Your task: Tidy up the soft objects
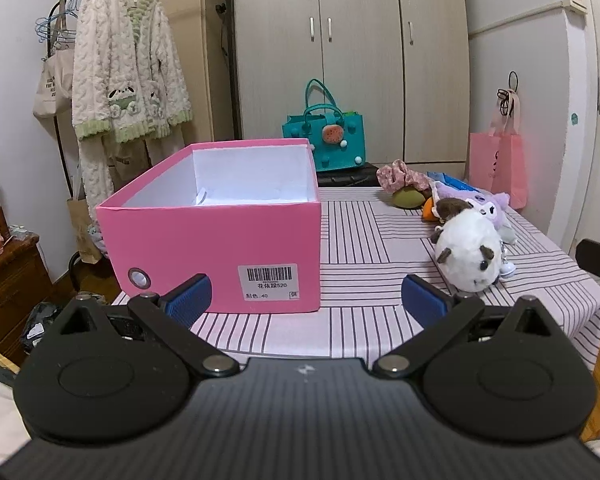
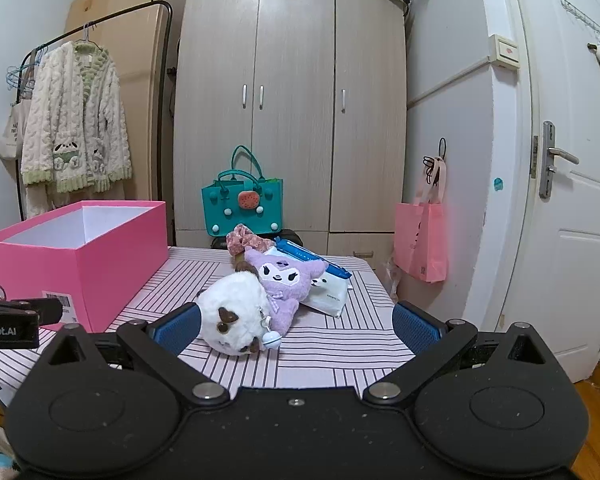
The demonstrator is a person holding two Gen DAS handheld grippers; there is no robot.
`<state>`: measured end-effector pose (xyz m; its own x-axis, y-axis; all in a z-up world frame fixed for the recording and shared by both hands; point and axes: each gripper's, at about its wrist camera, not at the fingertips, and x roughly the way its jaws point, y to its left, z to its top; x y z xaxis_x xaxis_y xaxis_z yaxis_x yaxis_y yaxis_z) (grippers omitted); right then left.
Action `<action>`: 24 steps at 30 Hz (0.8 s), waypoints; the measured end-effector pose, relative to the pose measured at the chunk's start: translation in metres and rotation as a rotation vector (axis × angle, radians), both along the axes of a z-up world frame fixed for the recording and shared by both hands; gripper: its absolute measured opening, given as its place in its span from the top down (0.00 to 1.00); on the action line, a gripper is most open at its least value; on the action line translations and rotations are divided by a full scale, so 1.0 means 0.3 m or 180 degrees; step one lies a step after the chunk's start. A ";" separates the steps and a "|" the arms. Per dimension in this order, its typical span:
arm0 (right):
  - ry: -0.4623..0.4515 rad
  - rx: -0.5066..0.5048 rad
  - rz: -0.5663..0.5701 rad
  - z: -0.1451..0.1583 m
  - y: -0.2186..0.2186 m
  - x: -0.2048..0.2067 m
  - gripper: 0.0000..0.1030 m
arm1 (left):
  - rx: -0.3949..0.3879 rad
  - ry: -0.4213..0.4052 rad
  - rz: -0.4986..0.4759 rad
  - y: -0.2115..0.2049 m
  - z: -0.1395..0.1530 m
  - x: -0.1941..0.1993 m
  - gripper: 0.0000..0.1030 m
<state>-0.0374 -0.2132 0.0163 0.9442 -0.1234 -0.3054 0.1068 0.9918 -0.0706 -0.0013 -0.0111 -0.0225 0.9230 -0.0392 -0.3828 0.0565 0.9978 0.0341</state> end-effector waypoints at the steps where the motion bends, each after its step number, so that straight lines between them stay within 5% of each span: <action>1: -0.0004 0.0012 0.0000 -0.004 -0.003 0.000 0.00 | 0.0003 -0.0010 -0.0008 0.000 -0.003 -0.001 0.01; 24: -0.0073 -0.0026 -0.0004 -0.046 -0.023 -0.002 0.00 | 0.0082 -0.0041 -0.0012 0.001 -0.032 0.006 0.00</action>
